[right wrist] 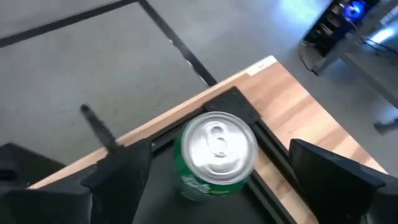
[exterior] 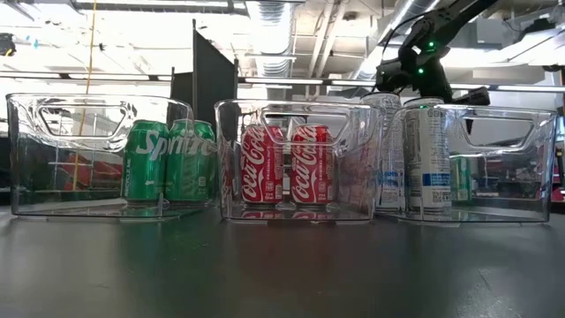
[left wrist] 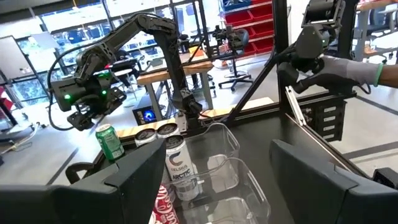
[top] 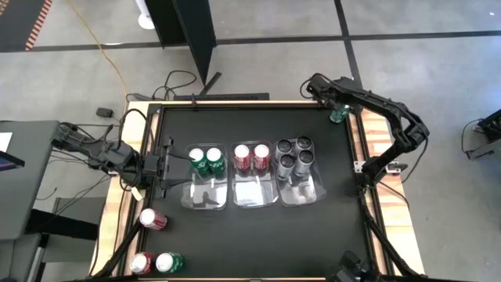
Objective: Sort soda cans
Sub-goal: Put the top green soda can into the left transparent bin
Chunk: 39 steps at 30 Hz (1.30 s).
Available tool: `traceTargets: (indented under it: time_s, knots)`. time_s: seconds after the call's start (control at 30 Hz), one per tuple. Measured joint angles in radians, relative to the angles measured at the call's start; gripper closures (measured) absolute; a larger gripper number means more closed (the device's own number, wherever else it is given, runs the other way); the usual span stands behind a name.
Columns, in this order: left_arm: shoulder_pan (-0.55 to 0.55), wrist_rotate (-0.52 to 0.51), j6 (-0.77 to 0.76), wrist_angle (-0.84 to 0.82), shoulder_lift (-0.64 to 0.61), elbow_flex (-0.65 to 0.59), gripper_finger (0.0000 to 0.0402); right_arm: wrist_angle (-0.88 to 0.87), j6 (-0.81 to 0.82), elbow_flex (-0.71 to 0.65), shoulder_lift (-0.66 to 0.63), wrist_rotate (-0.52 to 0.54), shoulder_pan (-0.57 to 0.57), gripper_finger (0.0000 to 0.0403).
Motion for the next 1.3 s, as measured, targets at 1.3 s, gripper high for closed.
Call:
traceTargets:
  time_s: [1.3]
  knots:
    - [0.000, 0.000, 0.116, -0.015, -0.022, 0.000, 0.0120, 0.222, 0.130, -0.164, 0.003, 0.011, -0.055, 0.0003]
